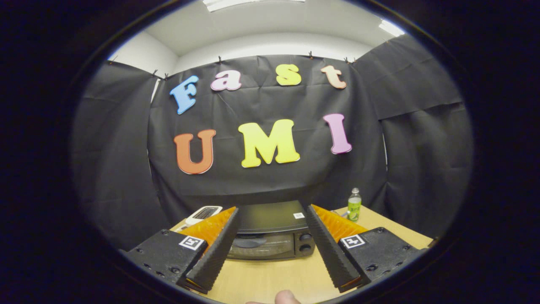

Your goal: Open the toaster oven, put the food inside, and close the toaster oven door.

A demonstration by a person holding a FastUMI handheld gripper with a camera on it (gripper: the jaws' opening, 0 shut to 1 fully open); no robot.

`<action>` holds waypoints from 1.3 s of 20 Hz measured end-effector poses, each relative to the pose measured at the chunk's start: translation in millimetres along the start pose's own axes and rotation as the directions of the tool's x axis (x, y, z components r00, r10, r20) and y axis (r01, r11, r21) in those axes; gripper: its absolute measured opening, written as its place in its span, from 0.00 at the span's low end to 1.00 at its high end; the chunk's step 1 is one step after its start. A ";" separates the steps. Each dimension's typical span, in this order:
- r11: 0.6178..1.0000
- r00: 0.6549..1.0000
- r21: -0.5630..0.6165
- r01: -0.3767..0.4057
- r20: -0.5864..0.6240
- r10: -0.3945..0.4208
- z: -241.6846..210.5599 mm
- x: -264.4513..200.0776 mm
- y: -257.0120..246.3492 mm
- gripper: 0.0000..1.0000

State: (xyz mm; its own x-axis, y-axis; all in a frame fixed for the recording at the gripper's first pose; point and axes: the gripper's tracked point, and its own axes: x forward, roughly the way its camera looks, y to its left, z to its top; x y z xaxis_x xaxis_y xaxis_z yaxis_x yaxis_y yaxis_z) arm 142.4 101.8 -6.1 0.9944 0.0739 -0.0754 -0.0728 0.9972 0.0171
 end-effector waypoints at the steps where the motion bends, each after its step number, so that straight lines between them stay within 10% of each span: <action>1: 1.000 1.000 -0.005 -0.007 -0.014 0.007 -6.2 17.7 8.1 1.00; 10: 1.000 0.974 -0.016 -0.008 -0.225 0.004 -108.3 124.3 42.5 1.00; 26: 0.989 0.963 -0.148 0.027 -0.260 -0.065 -159.0 143.6 38.1 1.00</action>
State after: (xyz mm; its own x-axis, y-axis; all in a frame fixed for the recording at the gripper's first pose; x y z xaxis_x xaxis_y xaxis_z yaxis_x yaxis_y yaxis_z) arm 270.2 152.2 -174.8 0.9428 0.0090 -0.3332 -0.0561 0.9896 -0.1322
